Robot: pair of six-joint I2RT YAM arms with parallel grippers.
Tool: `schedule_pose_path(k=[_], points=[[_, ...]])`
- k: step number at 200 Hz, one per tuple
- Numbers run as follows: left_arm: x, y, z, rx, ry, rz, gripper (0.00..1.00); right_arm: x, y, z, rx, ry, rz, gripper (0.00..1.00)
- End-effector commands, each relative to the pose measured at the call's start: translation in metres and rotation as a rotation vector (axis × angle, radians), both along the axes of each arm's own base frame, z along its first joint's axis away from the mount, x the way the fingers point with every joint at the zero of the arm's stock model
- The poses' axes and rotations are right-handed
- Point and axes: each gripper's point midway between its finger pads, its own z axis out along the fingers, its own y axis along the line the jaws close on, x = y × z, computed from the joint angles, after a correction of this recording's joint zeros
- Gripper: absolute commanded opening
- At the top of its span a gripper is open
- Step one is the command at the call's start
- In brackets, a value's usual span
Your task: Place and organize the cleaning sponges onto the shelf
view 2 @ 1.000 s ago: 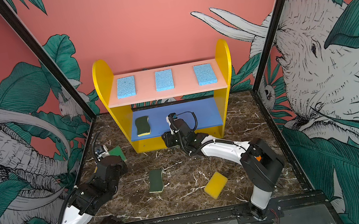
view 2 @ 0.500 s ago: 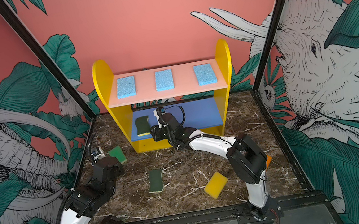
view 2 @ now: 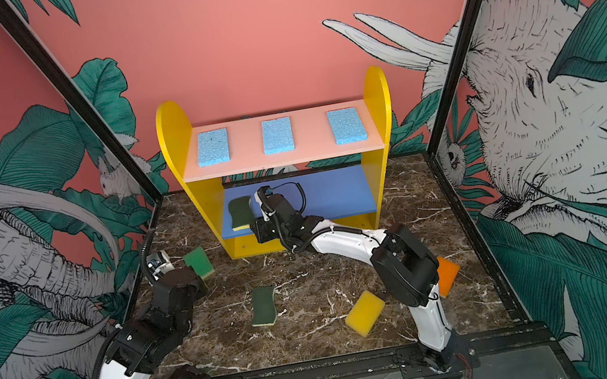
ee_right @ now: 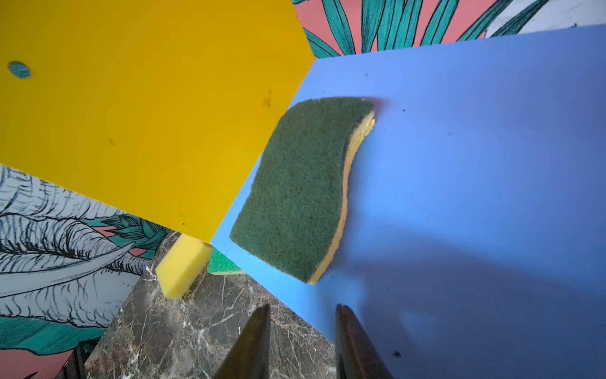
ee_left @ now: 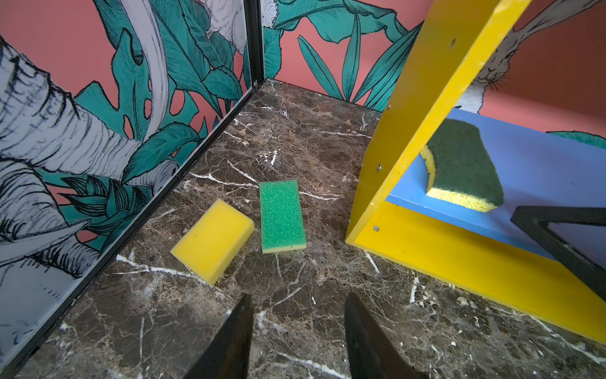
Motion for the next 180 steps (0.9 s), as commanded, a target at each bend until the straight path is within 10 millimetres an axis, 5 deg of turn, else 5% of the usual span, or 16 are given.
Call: schedule_pose_path(k=[1, 180], points=[[-0.002, 0.009, 0.011, 0.016, -0.019, 0.034, 0.48, 0.002, 0.010, 0.008, 0.012, -0.031, 0.024, 0.34], [-0.007, 0.013, 0.011, 0.005, -0.043, 0.042, 0.48, 0.014, 0.025, -0.015, 0.002, 0.026, 0.013, 0.33]])
